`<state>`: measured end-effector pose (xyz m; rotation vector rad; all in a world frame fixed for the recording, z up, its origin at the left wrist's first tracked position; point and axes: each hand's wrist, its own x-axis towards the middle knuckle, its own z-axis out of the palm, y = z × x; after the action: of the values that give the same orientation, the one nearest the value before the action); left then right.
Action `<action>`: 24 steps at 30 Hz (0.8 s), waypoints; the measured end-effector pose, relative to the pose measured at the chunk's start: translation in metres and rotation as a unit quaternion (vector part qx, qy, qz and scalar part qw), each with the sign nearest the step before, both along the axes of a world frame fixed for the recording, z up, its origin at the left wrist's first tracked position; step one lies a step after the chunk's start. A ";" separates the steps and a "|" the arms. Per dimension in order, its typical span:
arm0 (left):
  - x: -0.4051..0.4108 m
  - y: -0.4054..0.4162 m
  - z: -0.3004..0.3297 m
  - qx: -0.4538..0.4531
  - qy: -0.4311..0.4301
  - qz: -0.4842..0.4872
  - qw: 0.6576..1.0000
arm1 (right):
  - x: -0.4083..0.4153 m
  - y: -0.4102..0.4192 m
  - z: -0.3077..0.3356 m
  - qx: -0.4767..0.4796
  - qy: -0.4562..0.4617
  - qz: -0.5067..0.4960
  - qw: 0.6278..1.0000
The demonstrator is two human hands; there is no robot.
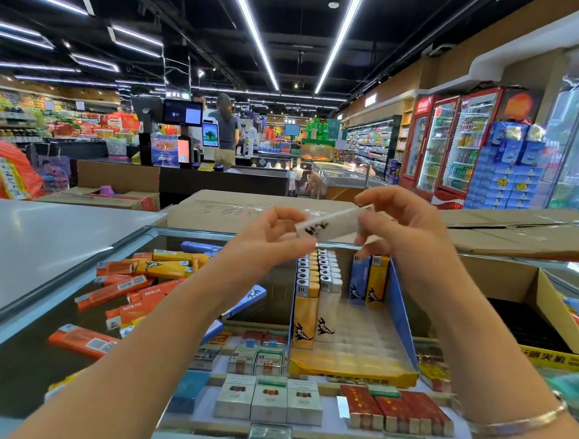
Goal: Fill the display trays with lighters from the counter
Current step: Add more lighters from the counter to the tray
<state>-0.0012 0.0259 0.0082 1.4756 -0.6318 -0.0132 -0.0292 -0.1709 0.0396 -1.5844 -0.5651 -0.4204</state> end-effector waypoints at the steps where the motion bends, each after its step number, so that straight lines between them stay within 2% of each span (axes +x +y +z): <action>1: -0.001 0.001 -0.001 0.083 -0.021 -0.012 0.996 | 0.000 -0.004 0.002 0.017 0.001 0.006 1.000; 4: -0.002 0.004 -0.008 0.322 -0.052 -0.043 0.944 | -0.003 -0.015 0.007 0.004 0.000 0.040 0.999; 6: -0.002 0.004 -0.013 0.405 -0.081 -0.041 0.910 | -0.005 -0.019 0.009 -0.063 0.005 0.053 0.997; 11: 0.003 0.003 -0.019 0.419 -0.121 -0.022 0.900 | -0.008 -0.012 0.006 -0.265 0.017 0.055 0.962; 16: 0.006 0.004 -0.021 0.415 -0.125 -0.016 0.901 | -0.004 0.000 -0.002 -0.414 -0.005 -0.012 0.910; 24: 0.004 0.005 -0.019 0.438 -0.113 -0.001 0.892 | -0.005 0.008 -0.006 -0.412 0.009 0.012 0.911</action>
<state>0.0029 0.0309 -0.0107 2.3753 -0.8739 -0.1472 -0.0346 -0.1630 0.0336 -2.3804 -0.8067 -0.1370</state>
